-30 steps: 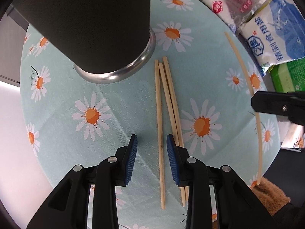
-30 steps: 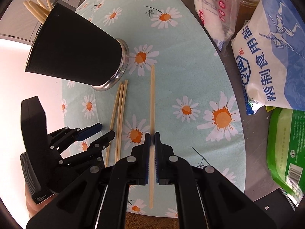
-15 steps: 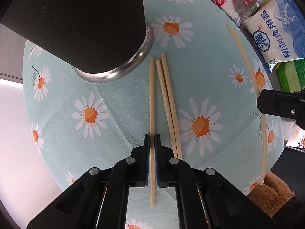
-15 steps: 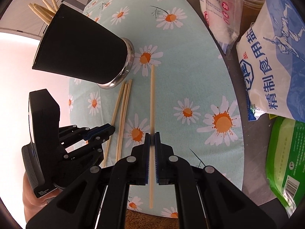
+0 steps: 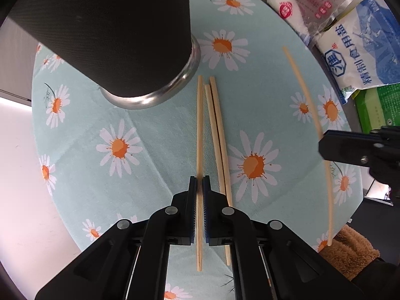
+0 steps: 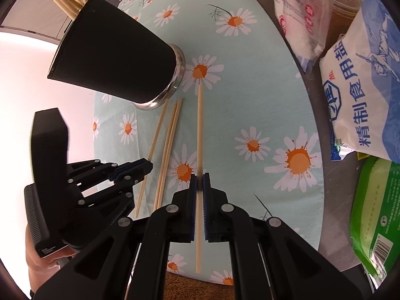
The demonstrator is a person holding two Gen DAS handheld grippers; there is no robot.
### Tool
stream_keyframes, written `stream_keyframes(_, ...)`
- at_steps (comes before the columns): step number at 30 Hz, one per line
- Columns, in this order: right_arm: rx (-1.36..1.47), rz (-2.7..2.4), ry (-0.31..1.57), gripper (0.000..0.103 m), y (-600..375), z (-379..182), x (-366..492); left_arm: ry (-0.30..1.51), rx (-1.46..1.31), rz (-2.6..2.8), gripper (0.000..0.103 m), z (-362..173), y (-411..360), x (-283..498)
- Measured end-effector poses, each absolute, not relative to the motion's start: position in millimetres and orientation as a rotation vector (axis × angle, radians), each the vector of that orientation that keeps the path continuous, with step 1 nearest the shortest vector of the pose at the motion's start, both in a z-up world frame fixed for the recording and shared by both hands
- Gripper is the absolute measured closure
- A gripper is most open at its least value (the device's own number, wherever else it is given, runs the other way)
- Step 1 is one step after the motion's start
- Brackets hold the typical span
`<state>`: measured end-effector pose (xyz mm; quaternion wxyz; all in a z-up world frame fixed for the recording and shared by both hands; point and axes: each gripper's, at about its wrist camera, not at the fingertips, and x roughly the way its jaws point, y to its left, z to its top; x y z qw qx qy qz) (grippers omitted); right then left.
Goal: Organize utensils
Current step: 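Close the right gripper on a chopstick while the left gripper grasps another, then lift both held chopsticks upright and carry them over the black holder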
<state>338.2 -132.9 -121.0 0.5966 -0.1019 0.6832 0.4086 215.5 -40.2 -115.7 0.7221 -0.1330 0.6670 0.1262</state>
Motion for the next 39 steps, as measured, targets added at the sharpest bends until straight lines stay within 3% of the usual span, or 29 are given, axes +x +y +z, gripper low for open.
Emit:
stream_keyframes(14,-0.229,0.99,1.548,0.097,-120.5,-107.2,321.5,1.266,-0.34,0.237,0.099,-54.6,-46.4,160.3)
stream_keyframes(39,-0.124,1.264,1.223,0.097,-91.3,3.5,313.7,0.825,-0.523,0.217,0.099,40.7,6.3,110.6)
